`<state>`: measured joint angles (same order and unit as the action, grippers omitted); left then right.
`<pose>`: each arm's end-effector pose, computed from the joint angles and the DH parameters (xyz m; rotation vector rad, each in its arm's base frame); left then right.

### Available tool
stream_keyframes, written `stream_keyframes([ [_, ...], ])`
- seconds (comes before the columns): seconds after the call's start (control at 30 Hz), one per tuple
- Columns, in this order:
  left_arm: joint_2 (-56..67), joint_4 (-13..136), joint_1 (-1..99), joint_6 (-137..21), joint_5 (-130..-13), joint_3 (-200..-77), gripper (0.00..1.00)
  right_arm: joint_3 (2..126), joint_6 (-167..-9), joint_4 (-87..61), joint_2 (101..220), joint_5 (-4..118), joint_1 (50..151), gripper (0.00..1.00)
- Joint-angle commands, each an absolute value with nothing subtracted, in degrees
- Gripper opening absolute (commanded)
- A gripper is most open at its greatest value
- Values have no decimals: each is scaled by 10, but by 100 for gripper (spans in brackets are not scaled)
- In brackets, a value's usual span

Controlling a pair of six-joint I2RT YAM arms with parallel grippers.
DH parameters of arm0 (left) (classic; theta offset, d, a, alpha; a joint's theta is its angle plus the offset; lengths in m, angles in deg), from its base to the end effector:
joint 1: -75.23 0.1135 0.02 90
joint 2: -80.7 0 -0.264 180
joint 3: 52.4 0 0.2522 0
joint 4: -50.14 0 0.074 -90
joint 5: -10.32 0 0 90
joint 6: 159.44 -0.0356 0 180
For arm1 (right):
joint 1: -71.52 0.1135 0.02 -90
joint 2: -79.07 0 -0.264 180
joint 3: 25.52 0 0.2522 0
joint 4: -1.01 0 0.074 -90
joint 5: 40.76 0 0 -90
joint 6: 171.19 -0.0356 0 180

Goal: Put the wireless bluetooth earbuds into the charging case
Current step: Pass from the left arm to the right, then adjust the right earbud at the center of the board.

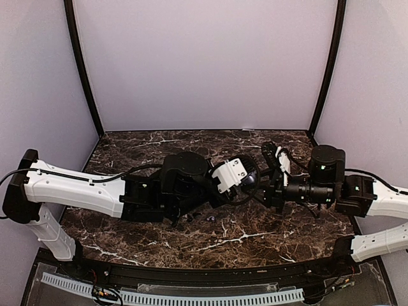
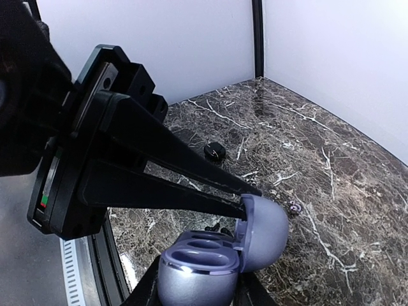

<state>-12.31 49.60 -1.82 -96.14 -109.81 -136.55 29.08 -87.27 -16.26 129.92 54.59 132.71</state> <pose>0.1041 -0.3729 0.3231 1.0650 1.3257 -0.2055 0.0990 0.1868 0.3091 -0.9419 1.6538 0.9042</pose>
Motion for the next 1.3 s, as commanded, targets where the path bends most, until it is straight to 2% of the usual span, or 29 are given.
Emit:
stream_keyframes([
  [0.0, -123, 498, -23, -955, -1098, -1383, 0, 303, -875, -138, 1297, 540, 1330, 29],
  [0.13, -120, 495, -24, -956, -1090, -1378, 0, 302, -872, -139, 1290, 539, 1330, 21],
  [0.3, -114, 494, -24, -957, -1084, -1371, 2, 299, -855, -142, 1279, 554, 1330, 6],
  [0.37, -112, 494, -24, -957, -1085, -1369, 10, 295, -850, -141, 1272, 558, 1330, 2],
  [0.4, -110, 495, -24, -957, -1084, -1368, 19, 295, -849, -142, 1271, 560, 1330, 1],
  [0.47, -105, 495, -24, -955, -1081, -1366, 30, 295, -848, -144, 1270, 559, 1330, 0],
  [0.6, -92, 492, -24, -950, -1077, -1360, 42, 295, -849, -151, 1271, 551, 1330, 0],
  [1.0, 19, 529, -25, -921, -1013, -1300, 52, 253, -842, -130, 1233, 536, 1330, 0],
  [1.1, 69, 528, -23, -893, -996, -1271, 57, 223, -825, -83, 1207, 544, 1330, 0],
  [1.17, 99, 543, -9, -858, -975, -1252, 60, 201, -816, -55, 1184, 550, 1330, 0],
  [1.27, 130, 583, 65, -759, -928, -1228, 60, 179, -801, -26, 1160, 566, 1330, 0],
])
